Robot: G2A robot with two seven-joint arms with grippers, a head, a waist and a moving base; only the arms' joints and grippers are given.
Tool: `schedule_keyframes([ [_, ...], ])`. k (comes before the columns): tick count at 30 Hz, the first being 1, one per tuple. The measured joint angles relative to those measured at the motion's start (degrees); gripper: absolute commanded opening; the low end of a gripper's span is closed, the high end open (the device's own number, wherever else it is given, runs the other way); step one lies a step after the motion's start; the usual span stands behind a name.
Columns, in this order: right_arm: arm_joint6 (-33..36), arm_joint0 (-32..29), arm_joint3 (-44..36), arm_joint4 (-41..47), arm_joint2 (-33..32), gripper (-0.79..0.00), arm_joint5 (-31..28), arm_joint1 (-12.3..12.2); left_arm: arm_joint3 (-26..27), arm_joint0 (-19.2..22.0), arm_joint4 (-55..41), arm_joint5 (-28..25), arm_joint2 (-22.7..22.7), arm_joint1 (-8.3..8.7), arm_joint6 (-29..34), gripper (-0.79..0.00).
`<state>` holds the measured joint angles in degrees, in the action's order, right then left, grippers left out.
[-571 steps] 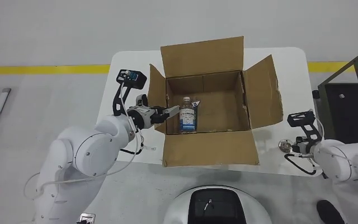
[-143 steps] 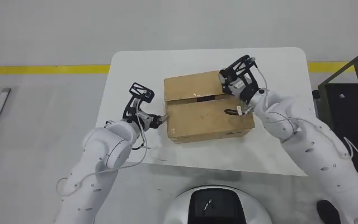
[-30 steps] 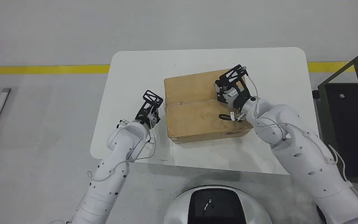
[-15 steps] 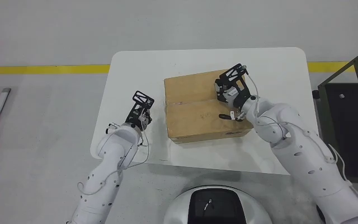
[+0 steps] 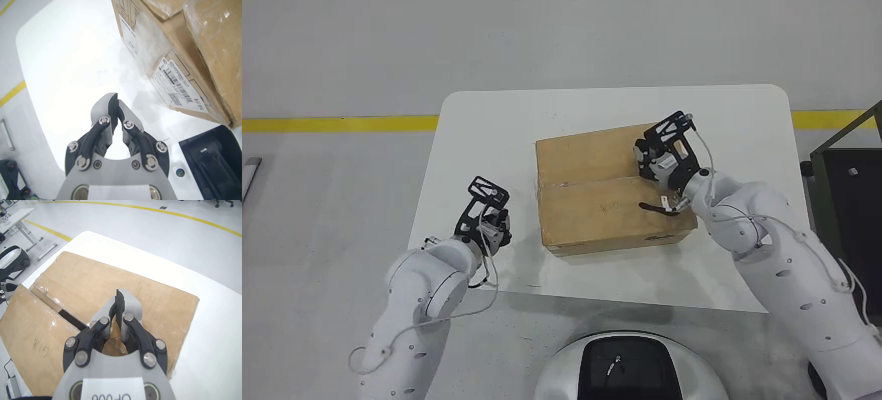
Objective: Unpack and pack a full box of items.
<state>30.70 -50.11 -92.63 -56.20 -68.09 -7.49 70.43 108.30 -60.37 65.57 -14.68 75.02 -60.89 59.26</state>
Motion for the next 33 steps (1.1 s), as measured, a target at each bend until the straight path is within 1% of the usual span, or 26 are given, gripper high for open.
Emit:
schedule_keyframes([
  [4,0.5,-0.6,-0.8,-0.8,-0.6,-0.785,0.1,-0.1,-0.9,0.9,-2.6,-0.4,-2.0,-0.33,0.3,-0.785],
  [8,1.1,-1.5,-1.7,-1.4,-1.6,-0.785,0.7,-0.3,-1.2,2.2,-3.3,-1.0,-4.1,-0.61,0.3,-0.785],
  [15,2.0,-2.9,-3.5,-1.6,-3.5,-0.785,0.8,-0.6,0.0,3.8,-7.0,-2.2,-6.4,-1.05,-0.4,-0.785],
  [25,3.6,-4.0,-4.9,-3.9,-6.8,-0.785,-0.3,-1.3,2.3,4.5,-9.3,-3.5,-9.6,-1.42,-0.2,-0.785],
  [27,3.9,-4.1,-5.2,-4.2,-7.3,-0.785,-0.5,-1.4,2.8,4.5,-9.4,-3.4,-9.9,-1.44,0.0,-0.742],
  [28,3.9,-4.2,-5.4,-4.3,-7.5,-0.785,-0.5,-1.4,3.0,4.5,-9.4,-3.3,-10.0,-1.44,0.0,-0.68],
  [29,4.0,-4.2,-5.7,-4.4,-7.6,-0.785,-0.6,-1.5,3.1,4.5,-9.3,-3.3,-10.0,-1.43,0.0,-0.585],
  [30,3.9,-4.2,-6.1,-4.7,-7.6,-0.785,-0.8,-1.5,3.2,4.4,-9.2,-3.2,-9.8,-1.4,0.0,-0.409],
  [31,3.7,-4.2,-6.5,-5.1,-7.5,-0.785,-1.1,-1.5,3.1,4.3,-9.0,-3.1,-9.6,-1.36,0.0,-0.194],
  [33,3.1,-4.2,-7.4,-6.6,-7.2,-0.785,-1.8,-1.6,3.1,3.9,-8.9,-2.3,-8.7,-1.22,0.1,-0.018],
])
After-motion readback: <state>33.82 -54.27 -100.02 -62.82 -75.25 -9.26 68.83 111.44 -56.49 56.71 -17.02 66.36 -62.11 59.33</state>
